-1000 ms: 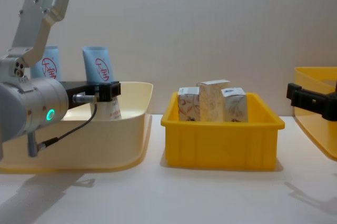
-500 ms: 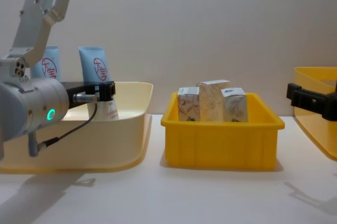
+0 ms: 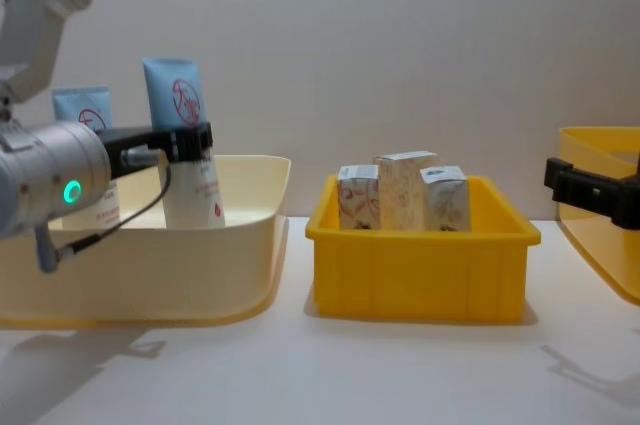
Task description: Bimanual collaborative sorting of washing and personal care products
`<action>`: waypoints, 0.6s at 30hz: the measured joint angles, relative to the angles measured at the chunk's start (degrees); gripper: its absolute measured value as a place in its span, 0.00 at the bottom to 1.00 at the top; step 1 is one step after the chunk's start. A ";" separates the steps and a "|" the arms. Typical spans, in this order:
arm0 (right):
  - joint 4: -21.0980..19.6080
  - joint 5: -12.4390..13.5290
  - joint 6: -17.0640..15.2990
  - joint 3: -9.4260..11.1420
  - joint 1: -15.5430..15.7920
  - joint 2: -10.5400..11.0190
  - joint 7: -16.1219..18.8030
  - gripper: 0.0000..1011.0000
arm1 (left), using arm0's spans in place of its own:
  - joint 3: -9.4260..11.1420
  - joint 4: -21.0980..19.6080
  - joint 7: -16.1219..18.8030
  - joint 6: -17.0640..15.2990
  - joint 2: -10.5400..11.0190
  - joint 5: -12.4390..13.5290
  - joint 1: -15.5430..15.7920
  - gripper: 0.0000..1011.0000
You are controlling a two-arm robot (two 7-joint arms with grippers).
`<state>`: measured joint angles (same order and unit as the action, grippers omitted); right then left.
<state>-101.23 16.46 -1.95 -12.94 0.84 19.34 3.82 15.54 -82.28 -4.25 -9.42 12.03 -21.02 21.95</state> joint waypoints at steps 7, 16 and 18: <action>0.00 0.00 0.00 0.00 0.00 0.00 0.00 0.99 | -1.54 -1.71 -4.53 1.45 1.46 -2.52 -0.02 0.27; 0.00 0.00 0.00 0.00 0.00 0.00 0.00 0.99 | -2.81 -3.62 -11.60 2.72 3.62 -6.65 0.23 0.27; 0.00 0.00 0.00 0.00 0.00 0.00 0.00 0.99 | -2.93 -3.98 -13.31 2.90 4.12 -7.62 0.31 0.27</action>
<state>-101.23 16.47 -1.95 -12.94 0.84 19.33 3.82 12.61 -86.26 -17.56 -6.53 16.16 -28.64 22.25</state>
